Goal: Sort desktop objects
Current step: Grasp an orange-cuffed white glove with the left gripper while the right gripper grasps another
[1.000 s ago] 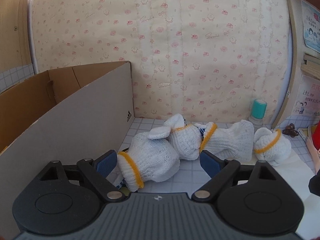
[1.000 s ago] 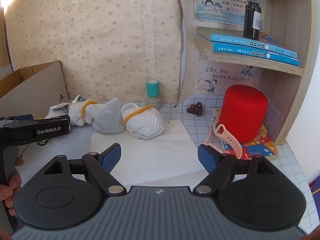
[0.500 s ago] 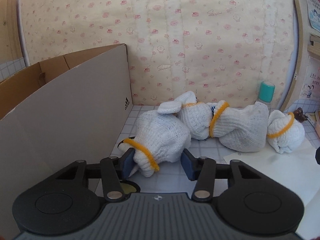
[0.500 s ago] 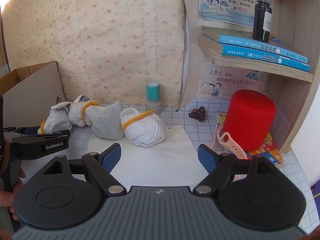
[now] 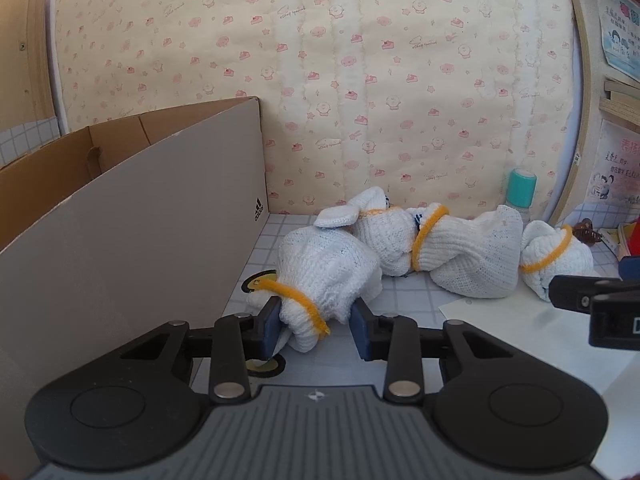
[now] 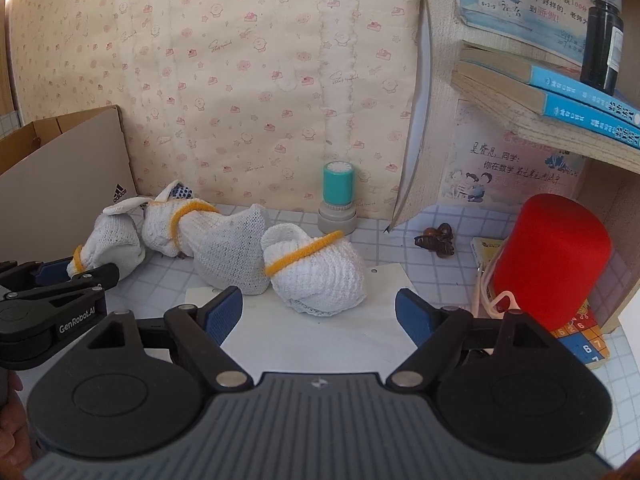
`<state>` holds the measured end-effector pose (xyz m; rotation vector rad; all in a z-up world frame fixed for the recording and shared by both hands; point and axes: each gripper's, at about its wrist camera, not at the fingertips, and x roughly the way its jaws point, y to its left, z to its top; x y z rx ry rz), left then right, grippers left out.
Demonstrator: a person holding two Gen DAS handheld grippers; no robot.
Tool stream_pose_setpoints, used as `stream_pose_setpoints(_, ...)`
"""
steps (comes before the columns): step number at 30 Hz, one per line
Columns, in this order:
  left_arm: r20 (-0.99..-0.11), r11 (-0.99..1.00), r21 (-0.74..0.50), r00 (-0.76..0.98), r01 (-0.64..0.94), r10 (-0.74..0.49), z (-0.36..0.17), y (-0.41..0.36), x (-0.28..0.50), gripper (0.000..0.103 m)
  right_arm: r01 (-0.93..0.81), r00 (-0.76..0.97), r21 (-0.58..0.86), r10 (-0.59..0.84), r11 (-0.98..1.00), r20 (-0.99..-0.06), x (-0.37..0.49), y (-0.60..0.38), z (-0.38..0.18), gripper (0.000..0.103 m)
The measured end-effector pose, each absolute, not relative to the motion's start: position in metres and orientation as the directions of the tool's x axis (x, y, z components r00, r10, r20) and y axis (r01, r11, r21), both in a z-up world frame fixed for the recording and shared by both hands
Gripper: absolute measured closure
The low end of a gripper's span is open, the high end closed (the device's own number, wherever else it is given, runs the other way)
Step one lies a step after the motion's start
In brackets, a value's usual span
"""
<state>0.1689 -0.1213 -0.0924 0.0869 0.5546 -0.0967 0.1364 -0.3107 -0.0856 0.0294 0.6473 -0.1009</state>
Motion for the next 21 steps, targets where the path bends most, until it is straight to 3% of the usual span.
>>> stream_pose_setpoints(15,-0.528,0.990,0.048,0.845,0.135,-0.090,-0.094,-0.123,0.155,0.065,0.088,0.756,-0.018,-0.078,0.996,-0.650,0.188,-0.308,-0.102,0.023)
stream_pose_setpoints(19,-0.530,0.989,0.054,0.844,0.137,-0.088,-0.095,-0.123,0.155,0.065,0.101,0.725,-0.021,-0.088,0.995,-0.683,0.196,-0.314,-0.111,0.036)
stream_pose_setpoints(21,-0.533,0.989,0.057,0.842,0.138,-0.087,-0.095,-0.122,0.154,0.065,0.103,0.733,-0.011,-0.083,0.995,-0.675,0.197,-0.316,-0.115,0.038)
